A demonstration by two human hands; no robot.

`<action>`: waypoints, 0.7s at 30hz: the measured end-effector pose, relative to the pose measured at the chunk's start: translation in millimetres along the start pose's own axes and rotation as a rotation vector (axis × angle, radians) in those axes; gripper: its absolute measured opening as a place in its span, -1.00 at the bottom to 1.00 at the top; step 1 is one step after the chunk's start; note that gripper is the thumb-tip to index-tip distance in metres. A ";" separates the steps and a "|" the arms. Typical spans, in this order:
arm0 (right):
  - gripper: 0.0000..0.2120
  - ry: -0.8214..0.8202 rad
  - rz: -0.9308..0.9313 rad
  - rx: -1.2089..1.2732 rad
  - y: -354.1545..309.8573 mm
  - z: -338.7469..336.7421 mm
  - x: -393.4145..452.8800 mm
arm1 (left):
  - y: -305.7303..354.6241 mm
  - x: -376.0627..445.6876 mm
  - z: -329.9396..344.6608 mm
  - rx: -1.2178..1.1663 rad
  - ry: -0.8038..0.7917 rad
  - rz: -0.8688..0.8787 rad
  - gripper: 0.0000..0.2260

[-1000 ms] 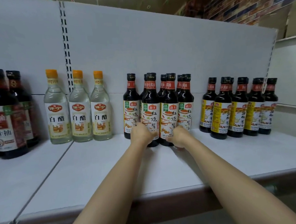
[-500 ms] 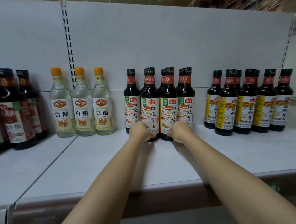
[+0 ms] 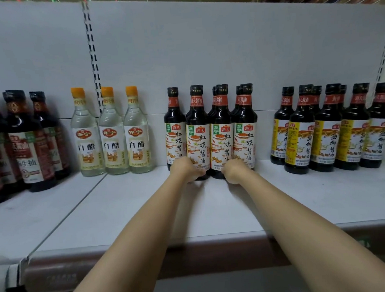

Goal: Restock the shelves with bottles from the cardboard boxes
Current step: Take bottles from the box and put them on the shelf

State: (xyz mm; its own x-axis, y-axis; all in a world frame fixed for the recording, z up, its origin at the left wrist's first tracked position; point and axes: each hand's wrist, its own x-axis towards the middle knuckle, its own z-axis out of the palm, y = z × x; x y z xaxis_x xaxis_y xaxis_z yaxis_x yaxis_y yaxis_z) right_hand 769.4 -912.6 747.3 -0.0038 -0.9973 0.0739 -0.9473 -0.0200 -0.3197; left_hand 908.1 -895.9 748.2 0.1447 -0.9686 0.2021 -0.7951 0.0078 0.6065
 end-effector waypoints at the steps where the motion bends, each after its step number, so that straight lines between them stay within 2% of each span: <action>1: -0.70 -0.010 0.001 0.015 0.8 -1.6 -1.4 | 0.4 -1.9 -2.8 -0.034 -0.024 0.006 -0.53; 3: -0.69 -0.020 -0.005 0.052 3.5 -2.7 -2.8 | -0.1 -5.3 -7.4 -0.085 -0.076 0.018 -0.55; 6: -0.67 0.085 -0.026 0.161 -1.7 -1.8 -10.5 | -3.9 -14.6 -18.0 -0.095 -0.115 0.040 -0.60; 10: -0.88 0.061 -0.231 0.203 -33.4 3.6 -33.2 | -23.1 -33.2 -47.2 0.017 -0.018 0.044 -0.71; 12: -0.86 0.013 -0.331 0.182 -60.7 5.7 -48.4 | -40.7 -45.5 -68.5 0.053 0.031 -0.001 -0.82; 13: -0.85 -0.019 -0.374 0.169 -75.9 7.7 -55.9 | -51.1 -51.5 -79.6 0.060 0.045 -0.013 -0.80; 14: -0.79 -0.051 -0.418 0.152 -91.3 10.6 -63.0 | -61.2 -59.0 -91.6 0.053 0.061 -0.015 -0.77; 17: -0.44 -0.108 -0.546 0.122 -143.1 23.9 -80.5 | -87.5 -88.7 -131.6 0.054 0.134 -0.011 -0.75; 21: -0.21 -0.150 -0.705 0.137 -222.5 42.2 -115.8 | -138.8 -124.6 -190.5 0.209 0.245 -0.094 -0.70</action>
State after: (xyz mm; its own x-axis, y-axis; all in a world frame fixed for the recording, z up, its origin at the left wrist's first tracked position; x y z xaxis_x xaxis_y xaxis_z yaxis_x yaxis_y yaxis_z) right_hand 994.1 -795.7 770.0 0.6448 -0.7431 0.1791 -0.6599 -0.6594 -0.3602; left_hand 1112.6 -729.0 785.3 0.3399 -0.8741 0.3471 -0.8717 -0.1543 0.4651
